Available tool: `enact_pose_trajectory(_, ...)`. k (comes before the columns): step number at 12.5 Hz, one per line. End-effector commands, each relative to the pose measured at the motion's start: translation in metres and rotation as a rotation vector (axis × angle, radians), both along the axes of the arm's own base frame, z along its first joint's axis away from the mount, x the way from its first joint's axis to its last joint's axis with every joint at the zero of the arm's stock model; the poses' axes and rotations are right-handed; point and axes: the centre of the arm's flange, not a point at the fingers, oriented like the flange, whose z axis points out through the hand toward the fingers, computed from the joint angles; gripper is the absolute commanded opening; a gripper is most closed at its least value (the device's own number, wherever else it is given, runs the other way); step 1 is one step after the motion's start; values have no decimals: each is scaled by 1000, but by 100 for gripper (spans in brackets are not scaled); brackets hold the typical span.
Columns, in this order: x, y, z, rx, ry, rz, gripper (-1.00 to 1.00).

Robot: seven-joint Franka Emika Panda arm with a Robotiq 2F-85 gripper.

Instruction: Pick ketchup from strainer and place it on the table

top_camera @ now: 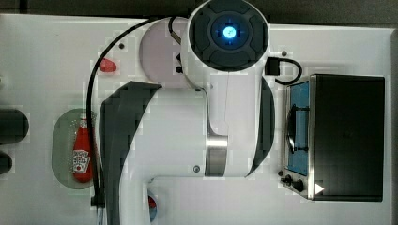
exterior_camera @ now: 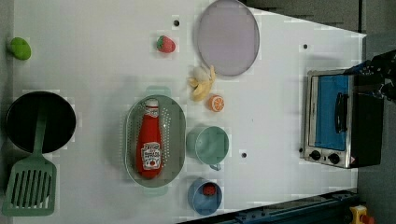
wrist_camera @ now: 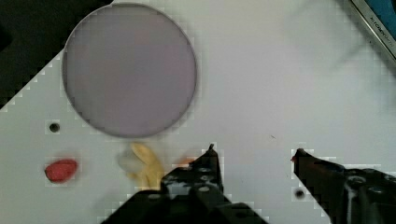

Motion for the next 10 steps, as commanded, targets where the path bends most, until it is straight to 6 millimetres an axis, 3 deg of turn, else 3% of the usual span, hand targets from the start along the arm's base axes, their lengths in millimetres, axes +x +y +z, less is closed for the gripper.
enact_pose_trajectory(1,-79,-19,76,-8,11,-138,58)
enact_pose_trajectory(3,-76,-2,72,-12,20,-106,99)
enact_pose_trajectory(5,-72,33,63,-20,36,-40,100)
enact_pose_trajectory(10,-81,169,39,-49,41,219,100)
